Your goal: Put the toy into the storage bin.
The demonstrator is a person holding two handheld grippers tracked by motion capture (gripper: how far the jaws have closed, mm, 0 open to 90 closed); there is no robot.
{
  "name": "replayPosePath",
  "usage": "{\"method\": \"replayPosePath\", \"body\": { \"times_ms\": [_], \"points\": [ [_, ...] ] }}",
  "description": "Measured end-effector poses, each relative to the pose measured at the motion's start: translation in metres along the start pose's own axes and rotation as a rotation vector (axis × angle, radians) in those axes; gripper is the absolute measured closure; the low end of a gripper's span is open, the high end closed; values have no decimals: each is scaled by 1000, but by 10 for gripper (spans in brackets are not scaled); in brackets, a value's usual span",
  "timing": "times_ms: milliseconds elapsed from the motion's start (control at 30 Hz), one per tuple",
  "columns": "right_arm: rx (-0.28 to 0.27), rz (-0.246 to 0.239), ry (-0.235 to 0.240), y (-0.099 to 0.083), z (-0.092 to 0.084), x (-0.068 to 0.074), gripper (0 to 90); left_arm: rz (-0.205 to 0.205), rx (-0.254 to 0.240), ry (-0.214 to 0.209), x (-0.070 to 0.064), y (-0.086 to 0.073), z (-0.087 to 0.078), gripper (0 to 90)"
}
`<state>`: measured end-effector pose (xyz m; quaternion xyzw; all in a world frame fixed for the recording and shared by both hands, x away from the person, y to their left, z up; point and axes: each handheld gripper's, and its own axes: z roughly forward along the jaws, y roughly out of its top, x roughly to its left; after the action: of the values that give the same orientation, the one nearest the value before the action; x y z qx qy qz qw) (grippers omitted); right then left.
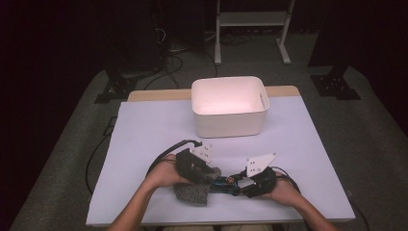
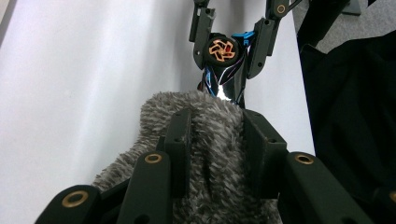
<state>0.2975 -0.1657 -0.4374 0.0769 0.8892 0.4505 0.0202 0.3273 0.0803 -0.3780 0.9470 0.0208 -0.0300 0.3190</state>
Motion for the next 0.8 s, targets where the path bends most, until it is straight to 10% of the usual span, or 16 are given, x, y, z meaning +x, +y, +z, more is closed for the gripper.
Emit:
{"method": "replayPosePath", "body": {
  "times_ms": [233, 500, 600, 800],
  "points": [
    [0, 9, 5, 0, 0, -1, 576, 32, -50, 9, -4, 4, -19, 797],
    [-5, -2, -4, 0, 1, -1, 579, 136, 4, -81, -17, 33, 7, 820],
    [-7, -2, -10, 0, 1, 0, 579, 152, 86, -85, -18, 41, 25, 824],
    [-8, 1, -16, -1, -1, 0, 573, 134, 67, -75, -15, 37, 20, 824]
  ]
}}
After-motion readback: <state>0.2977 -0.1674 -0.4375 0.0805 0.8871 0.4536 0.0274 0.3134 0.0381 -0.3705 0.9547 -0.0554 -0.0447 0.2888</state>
